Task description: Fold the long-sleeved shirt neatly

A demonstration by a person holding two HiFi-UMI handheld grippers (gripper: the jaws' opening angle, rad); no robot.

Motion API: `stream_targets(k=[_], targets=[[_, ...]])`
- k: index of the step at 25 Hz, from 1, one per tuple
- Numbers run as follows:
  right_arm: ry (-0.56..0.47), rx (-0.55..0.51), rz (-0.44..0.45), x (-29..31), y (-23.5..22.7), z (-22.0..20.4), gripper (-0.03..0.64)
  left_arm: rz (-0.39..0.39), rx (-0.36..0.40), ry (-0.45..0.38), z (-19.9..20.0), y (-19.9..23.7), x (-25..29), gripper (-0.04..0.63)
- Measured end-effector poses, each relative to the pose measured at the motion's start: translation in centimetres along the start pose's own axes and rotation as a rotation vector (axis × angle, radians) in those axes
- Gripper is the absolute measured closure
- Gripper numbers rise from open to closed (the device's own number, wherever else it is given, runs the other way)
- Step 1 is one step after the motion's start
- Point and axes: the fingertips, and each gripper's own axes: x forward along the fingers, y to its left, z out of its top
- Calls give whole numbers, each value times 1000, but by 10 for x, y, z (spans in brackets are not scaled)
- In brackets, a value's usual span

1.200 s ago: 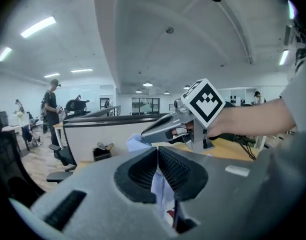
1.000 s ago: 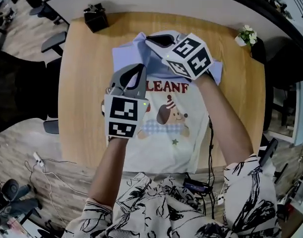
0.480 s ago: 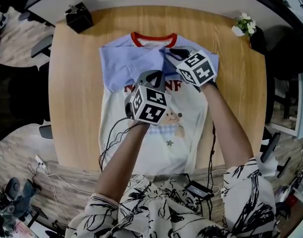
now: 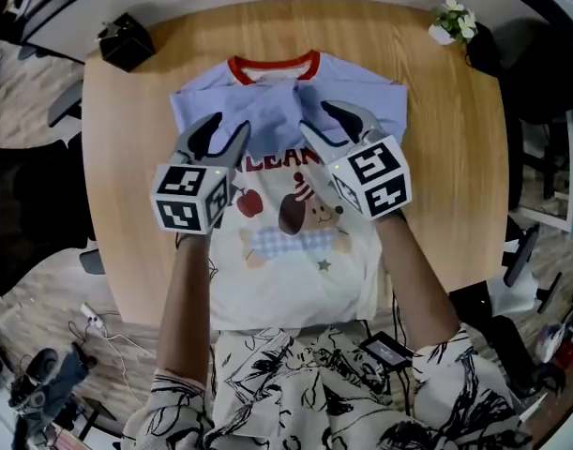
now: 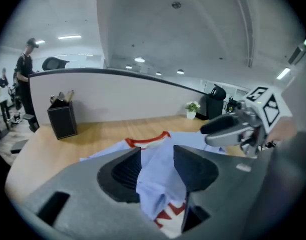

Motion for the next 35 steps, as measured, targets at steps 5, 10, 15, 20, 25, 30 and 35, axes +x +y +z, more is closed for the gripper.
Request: stream_targets(k=[5, 10, 15, 20, 25, 30, 35], targets=[[77, -71, 35, 37, 90, -25, 401, -123, 32, 191, -36, 40, 23, 388], [163, -83, -40, 65, 106, -58, 397, -198, 47, 277, -57, 42, 37, 396], [179, -106, -148, 74, 99, -68, 527, -230, 76, 312, -72, 42, 45, 520], [101, -61, -165, 55, 94, -51, 583, -277, 101, 264, -46, 29, 33, 589], [9, 82, -138, 22, 72, -25, 583, -282, 137, 200, 3, 14, 27, 589], [-7, 153, -92, 2, 43, -11, 584, -397, 345, 377, -33, -13, 21, 389], [7, 133, -64, -3, 37, -11, 584, -357, 435, 449, -70, -21, 31, 437]])
